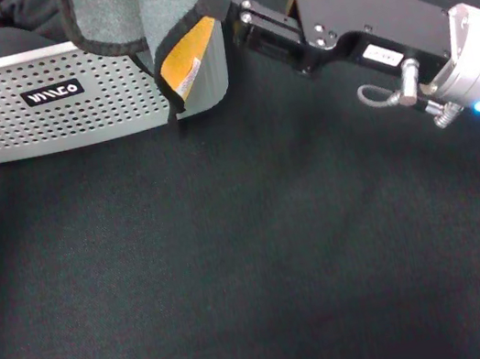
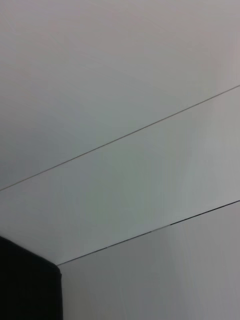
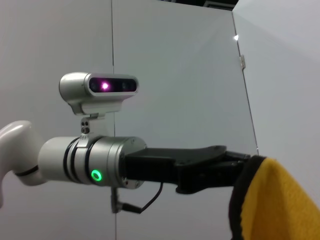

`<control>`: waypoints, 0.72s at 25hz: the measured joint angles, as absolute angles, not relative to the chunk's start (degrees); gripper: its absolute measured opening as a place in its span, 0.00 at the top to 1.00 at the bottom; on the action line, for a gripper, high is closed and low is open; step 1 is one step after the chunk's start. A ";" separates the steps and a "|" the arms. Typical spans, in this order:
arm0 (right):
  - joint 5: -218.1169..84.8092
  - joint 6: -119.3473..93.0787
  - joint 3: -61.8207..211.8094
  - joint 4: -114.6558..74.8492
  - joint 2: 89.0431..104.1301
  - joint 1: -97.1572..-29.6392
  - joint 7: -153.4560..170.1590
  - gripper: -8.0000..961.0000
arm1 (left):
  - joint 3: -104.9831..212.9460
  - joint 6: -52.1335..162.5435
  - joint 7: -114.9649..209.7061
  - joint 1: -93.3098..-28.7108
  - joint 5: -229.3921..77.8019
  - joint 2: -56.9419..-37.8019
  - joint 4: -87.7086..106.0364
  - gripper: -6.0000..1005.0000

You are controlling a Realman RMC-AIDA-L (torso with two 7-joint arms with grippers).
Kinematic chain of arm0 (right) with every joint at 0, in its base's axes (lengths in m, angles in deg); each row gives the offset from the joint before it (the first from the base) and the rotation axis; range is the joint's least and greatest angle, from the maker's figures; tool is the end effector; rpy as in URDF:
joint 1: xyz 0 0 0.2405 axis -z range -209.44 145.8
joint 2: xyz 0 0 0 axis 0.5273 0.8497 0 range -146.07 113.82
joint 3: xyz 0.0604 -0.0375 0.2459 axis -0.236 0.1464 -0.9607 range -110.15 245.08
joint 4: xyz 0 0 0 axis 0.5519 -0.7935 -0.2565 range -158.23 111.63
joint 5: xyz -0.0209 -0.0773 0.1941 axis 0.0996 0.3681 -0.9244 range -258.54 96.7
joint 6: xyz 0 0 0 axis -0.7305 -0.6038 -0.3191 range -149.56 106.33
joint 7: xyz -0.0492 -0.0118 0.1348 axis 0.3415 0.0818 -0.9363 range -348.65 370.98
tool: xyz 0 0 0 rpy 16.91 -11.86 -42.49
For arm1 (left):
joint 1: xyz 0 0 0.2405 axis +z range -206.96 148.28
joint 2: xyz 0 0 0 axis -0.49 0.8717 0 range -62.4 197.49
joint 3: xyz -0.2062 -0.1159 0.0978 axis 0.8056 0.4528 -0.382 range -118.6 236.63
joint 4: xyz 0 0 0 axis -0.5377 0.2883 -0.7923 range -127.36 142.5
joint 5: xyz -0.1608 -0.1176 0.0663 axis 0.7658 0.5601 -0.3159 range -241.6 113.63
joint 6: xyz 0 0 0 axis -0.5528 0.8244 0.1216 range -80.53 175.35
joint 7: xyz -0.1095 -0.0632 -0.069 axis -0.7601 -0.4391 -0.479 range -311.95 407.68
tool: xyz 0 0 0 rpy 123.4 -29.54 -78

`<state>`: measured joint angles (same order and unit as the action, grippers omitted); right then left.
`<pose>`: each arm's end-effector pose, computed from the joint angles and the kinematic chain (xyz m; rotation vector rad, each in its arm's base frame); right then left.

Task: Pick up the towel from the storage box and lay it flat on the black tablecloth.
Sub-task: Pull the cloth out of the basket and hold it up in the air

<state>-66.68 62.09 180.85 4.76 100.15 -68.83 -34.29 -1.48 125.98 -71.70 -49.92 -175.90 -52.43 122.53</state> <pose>0.1178 0.3341 -0.0424 -2.4079 0.0875 1.6052 -0.0707 0.3172 0.1420 -2.3525 0.0156 -0.4902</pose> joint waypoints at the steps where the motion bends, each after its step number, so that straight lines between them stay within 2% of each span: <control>1: -66.69 62.09 180.71 4.73 100.15 -68.90 -34.27 0.59 | -1.50 125.98 -71.70 -49.91 -175.90 -52.43 122.53 0.99; 18: -68.06 60.91 180.56 4.13 100.15 -69.95 -33.43 0.75 | -3.07 126.04 -71.46 -49.41 -175.15 -52.42 121.99 0.99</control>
